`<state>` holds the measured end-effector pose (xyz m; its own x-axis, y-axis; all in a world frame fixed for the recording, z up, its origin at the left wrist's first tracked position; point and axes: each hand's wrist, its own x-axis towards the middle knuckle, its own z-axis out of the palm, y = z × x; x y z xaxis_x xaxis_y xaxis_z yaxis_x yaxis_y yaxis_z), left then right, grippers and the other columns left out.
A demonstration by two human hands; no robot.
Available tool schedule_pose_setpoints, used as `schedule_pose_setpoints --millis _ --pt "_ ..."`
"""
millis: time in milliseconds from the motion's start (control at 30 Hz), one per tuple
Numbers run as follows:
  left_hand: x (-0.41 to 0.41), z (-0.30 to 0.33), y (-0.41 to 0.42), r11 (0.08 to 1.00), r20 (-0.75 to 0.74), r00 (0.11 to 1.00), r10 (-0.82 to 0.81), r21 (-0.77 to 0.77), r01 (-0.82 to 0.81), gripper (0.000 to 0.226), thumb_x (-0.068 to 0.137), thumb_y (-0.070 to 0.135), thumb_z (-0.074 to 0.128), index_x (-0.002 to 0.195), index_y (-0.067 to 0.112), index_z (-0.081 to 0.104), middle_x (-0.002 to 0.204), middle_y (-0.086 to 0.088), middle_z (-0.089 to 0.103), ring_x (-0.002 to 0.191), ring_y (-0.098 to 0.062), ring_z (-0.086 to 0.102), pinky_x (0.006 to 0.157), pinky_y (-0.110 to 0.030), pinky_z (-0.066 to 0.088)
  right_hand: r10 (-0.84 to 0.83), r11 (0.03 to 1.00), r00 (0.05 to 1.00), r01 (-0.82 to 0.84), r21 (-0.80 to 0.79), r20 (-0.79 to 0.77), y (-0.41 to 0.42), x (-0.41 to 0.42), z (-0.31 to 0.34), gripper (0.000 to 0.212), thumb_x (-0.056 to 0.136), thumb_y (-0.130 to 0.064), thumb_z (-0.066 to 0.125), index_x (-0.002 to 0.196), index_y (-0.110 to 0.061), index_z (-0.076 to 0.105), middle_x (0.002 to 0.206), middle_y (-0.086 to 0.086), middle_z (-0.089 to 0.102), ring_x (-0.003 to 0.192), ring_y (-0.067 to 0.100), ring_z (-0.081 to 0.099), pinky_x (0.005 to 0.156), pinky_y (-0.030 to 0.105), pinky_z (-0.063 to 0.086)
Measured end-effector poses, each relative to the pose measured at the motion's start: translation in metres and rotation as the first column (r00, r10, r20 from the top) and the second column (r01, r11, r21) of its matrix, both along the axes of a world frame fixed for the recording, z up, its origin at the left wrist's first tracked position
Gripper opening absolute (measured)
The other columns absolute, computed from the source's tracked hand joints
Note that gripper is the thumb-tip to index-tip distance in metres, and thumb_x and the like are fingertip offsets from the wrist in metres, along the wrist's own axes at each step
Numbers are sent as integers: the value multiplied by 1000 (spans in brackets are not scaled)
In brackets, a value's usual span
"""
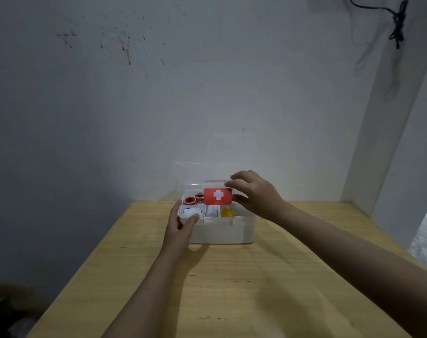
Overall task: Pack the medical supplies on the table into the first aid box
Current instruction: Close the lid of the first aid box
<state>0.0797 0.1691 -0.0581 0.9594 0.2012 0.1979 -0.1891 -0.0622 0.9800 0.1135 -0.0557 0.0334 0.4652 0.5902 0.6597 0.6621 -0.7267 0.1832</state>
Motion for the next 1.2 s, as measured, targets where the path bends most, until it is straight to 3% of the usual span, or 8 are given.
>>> schedule_pose_setpoints --millis 167,333,433,567,733,933,1067,1200 --pt "-15 -3 -5 997 39 998 53 -63 -50 84 84 30 68 149 36 15 141 -3 45 117 -12 50 86 -25 47 15 997 1000 -16 -70 -15 -7 -7 -18 35 78 -30 73 109 -15 67 110 15 66 96 30 63 57 40 58" --pt "-31 -3 -11 983 181 979 99 136 -124 95 78 34 73 148 41 9 152 1 30 135 -16 36 94 -28 39 63 995 996 -67 -68 -55 -7 -19 -35 37 74 -26 77 109 -15 68 108 16 66 96 31 63 62 38 59" --pt "-26 1 -11 948 252 964 83 279 -154 81 73 49 69 139 51 24 158 1 18 142 -13 19 101 -31 36 110 991 983 -98 90 -147 -6 -23 -39 33 77 -18 73 109 -15 69 110 15 64 98 31 60 72 37 56" --pt "-14 1 -11 925 273 959 76 340 -170 60 80 42 67 133 47 40 158 1 17 143 -18 18 103 -50 42 142 960 956 -69 272 -257 -1 -30 -42 35 76 -10 60 109 -14 70 111 11 62 102 28 55 85 34 48" --pt "-19 7 -20 953 278 954 113 241 -183 47 80 53 54 126 42 49 156 1 25 144 -13 17 106 -39 36 106 900 940 48 434 -325 12 -34 -43 22 81 -20 66 102 -15 72 105 4 62 101 17 51 81 15 36" --pt "-18 6 -22 962 264 955 138 195 -193 40 87 46 54 125 37 55 155 5 27 136 1 19 101 -32 37 194 866 891 41 498 -411 9 -34 -47 33 73 -12 58 103 -16 72 109 1 56 104 10 43 86 5 31" --pt "-19 6 -23 967 260 956 135 175 -184 38 90 41 53 127 34 55 155 5 25 133 6 19 101 -31 38 180 853 911 42 520 -370 13 -35 -50 29 82 -32 59 100 -14 72 107 2 59 102 12 45 82 10 34" --pt "-18 1 -19 958 289 950 120 219 -187 53 77 46 67 128 39 52 156 5 24 140 -8 23 103 -40 43 93 878 959 47 476 -267 19 -31 -60 41 74 -52 68 97 -18 70 102 1 58 98 14 48 81 20 41"
